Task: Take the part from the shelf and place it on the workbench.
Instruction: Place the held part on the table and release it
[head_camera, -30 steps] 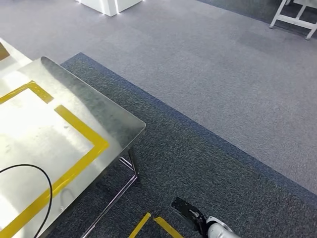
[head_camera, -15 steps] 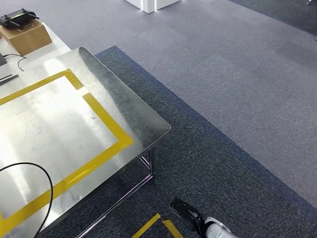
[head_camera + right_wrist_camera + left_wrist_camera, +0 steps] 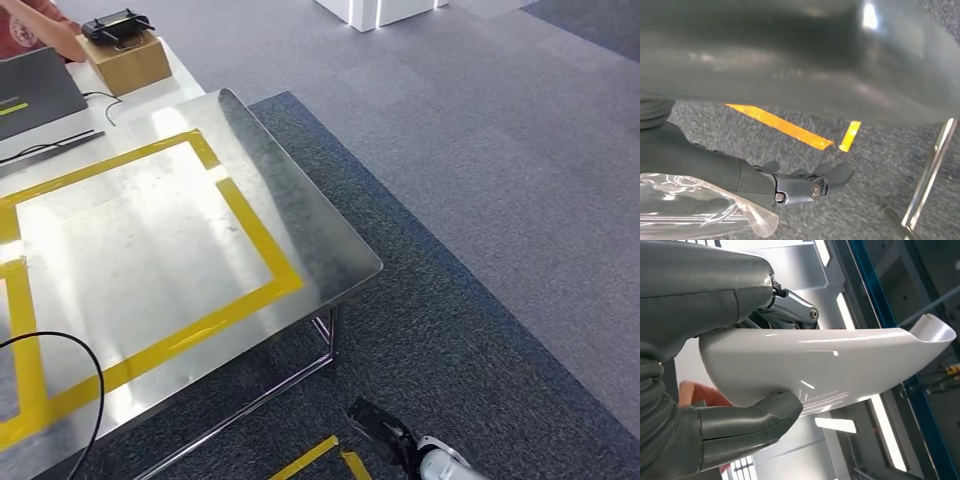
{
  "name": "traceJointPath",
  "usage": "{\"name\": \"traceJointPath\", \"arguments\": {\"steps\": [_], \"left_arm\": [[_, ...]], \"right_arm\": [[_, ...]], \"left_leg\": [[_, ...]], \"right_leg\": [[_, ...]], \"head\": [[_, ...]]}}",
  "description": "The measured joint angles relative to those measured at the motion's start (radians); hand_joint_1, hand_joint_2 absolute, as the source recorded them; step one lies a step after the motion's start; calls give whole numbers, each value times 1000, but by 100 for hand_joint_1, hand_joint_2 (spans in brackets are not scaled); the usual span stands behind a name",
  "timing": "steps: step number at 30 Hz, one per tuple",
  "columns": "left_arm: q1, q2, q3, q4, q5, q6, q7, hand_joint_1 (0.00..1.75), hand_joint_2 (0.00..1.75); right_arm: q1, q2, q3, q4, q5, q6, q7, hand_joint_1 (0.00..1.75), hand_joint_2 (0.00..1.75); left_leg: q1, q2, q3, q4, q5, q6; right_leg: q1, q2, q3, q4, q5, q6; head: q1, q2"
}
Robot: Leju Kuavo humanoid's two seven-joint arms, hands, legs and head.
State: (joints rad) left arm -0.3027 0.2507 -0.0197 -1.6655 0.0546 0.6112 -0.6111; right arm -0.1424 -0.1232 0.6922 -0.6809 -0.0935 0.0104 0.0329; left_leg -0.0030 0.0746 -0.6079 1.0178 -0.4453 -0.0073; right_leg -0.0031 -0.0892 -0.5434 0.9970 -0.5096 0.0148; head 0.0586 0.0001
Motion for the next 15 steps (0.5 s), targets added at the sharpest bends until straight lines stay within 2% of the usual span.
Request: {"name": "traceJointPath", "arguments": {"steps": [2, 3, 4, 5, 6, 7, 8, 9, 10, 11, 12, 13, 14, 15], "left_arm": [[1, 0, 0, 0, 0, 1, 0, 175, 175], [1, 0, 1, 0, 0, 1, 0, 175, 175], [0, 0, 1, 0, 0, 2, 0, 175, 175], [-1, 0, 1, -1, 0, 2, 0, 175, 175], [-1, -1, 0, -1, -1, 2, 0, 175, 175], [-1, -2, 0, -1, -1, 2, 0, 175, 175], [0, -4, 0, -1, -1, 2, 0, 175, 175], [1, -5, 0, -1, -1, 2, 0, 175, 175], [1, -5, 0, -1, -1, 2, 0, 175, 175], [2, -6, 0, -1, -1, 2, 0, 175, 175], [2, -6, 0, -1, -1, 2, 0, 175, 175], [1, -6, 0, -1, -1, 2, 0, 175, 175], [1, -7, 0, -1, -1, 2, 0, 175, 175], [1, -7, 0, -1, -1, 2, 0, 175, 175]], "right_arm": [[-2, 0, 0, 0, 0, 0, 0, 0, 0], [-4, 0, -1, 0, 0, 0, 0, 0, 0], [-5, 0, -1, 0, 0, 0, 0, 0, 0], [-6, 0, -1, 0, 0, 0, 0, 0, 0], [-6, 0, -1, 0, 1, 0, 0, 0, 0], [-5, 0, -1, 0, 1, 0, 0, 0, 0], [-2, 0, -1, 0, 1, 0, 0, 0, 0], [1, 0, -1, 1, 1, 0, 0, 0, 0], [3, 0, -1, 1, 2, 0, 0, 0, 0], [4, 0, -1, 1, 2, 0, 0, 0, 0], [3, 0, -1, 1, 2, 0, 0, 0, 0], [2, 0, -1, 1, 2, 0, 0, 0, 0], [2, -1, -2, 1, 2, 0, 0, 0, 0], [2, -1, -2, 1, 2, 0, 0, 0, 0]], "left_leg": [[0, -20, -5, -2, 1, 10], [2, -31, -6, -4, 3, 15], [5, -42, -5, -6, 5, 21], [8, -51, -5, -9, 7, 27], [10, -61, -5, -10, 8, 31], [11, -72, -5, -10, 8, 34], [11, -84, -6, -9, 7, 35], [11, -97, -6, -9, 7, 36], [10, -110, -6, -8, 7, 36], [11, -124, -6, -7, 7, 36], [11, -137, -5, -5, 6, 35], [10, -148, -6, -4, 6, 32], [11, -160, -8, -1, 5, 28], [11, -170, -11, 1, 7, 23]], "right_leg": [[2, -20, 4, -2, -3, 8], [1, -19, 4, 0, -8, 13], [0, -3, -2, 13, -19, 18], [-2, 23, -19, 47, -40, 22], [-4, 53, -48, 105, -70, 25], [-4, 75, -86, 178, -102, 26], [-4, 84, -124, 250, -127, 27], [-4, 87, -151, 296, -135, 27], [-4, 88, -160, 302, -122, 25], [-5, 91, -148, 264, -88, 23], [-6, 101, -120, 196, -45, 19], [-8, 122, -89, 125, -13, 16], [-10, 141, -60, 64, 9, 13], [-11, 156, -42, 30, 16, 10]], "head": [[1, 0], [2, 0], [3, 0], [4, 0], [7, 0], [8, 0], [10, 0], [10, 0], [10, 0], [10, 0], [10, 0], [10, 0], [9, 0], [9, 0]]}}
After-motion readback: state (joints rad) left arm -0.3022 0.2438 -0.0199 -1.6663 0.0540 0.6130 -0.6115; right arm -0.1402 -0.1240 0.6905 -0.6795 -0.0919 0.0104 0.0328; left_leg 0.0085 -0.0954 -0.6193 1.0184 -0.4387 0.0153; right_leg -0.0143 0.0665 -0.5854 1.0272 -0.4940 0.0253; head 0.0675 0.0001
